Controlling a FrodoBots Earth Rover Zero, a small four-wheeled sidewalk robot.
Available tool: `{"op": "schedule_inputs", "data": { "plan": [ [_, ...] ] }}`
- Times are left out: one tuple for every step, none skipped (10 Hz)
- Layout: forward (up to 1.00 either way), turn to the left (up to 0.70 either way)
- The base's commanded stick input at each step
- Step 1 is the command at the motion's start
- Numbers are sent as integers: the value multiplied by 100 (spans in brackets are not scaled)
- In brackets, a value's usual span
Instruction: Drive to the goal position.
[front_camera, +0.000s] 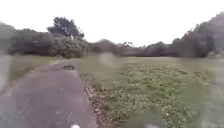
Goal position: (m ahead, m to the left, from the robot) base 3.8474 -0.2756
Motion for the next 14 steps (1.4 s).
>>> {"op": "schedule_inputs", "data": {
  "plan": [
    [-70,0],
    [-70,0],
    [-70,0],
    [-70,0],
    [-70,0],
    [-70,0],
    [-70,0],
    [-70,0],
    [-70,0],
    [-29,0],
    [0,0],
    [0,0],
    [0,0],
    [0,0]
  ]
}}
